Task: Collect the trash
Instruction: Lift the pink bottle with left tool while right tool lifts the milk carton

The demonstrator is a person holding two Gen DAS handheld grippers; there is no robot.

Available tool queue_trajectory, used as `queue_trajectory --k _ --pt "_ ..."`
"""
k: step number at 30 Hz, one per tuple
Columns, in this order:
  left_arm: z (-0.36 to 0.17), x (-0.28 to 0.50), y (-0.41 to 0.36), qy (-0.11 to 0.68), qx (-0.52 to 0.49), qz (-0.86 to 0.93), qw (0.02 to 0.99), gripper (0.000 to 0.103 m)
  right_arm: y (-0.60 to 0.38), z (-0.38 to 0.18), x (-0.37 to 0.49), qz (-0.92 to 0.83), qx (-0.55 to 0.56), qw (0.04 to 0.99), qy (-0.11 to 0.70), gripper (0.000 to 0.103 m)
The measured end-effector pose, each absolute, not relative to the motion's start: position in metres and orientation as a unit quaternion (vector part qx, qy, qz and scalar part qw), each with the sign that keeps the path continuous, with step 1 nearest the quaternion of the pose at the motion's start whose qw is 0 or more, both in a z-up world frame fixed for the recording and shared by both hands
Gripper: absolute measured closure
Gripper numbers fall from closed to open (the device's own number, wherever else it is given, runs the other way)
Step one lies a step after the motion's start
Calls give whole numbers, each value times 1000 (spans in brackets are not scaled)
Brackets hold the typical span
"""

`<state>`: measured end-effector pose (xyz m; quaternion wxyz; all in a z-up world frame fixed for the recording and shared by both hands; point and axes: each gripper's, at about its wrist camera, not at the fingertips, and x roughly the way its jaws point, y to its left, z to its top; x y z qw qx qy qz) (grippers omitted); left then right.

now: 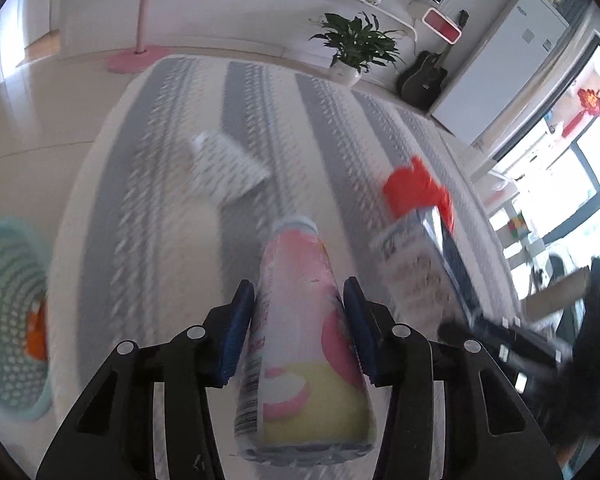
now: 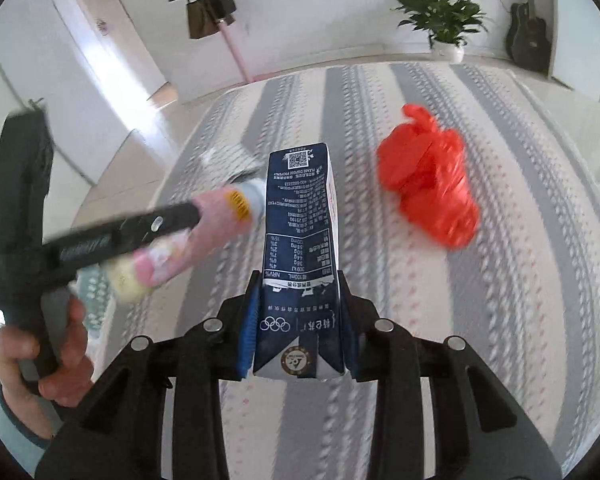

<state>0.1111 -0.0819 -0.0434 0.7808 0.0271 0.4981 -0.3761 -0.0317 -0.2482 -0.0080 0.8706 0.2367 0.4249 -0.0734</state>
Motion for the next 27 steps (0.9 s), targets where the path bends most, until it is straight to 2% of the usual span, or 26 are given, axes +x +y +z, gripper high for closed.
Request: queue_trajectory --k 4,15,17,18,19,20,27 --pt "-55 96 -56 500 43 -365 784 59 -245 -19 -37 -50 257 866 426 71" --pt "-73 91 -60 501 72 -371 779 59 -265 -44 -54 -47 283 849 445 71" --pt "-72 91 -63 499 71 -371 780 55 -274 -42 -59 -64 282 850 440 66" --pt "-72 90 -66 497 72 -373 780 52 -278 -41 -60 -72 281 850 439 61" --pt "-71 89 -68 496 72 -374 780 51 -282 -40 -63 -82 282 849 439 49" --pt "-71 88 -69 495 72 -375 781 49 -287 -38 -64 -88 284 849 438 46" --pt "-71 83 -81 484 91 -370 788 46 -290 -27 -67 -154 216 862 432 46"
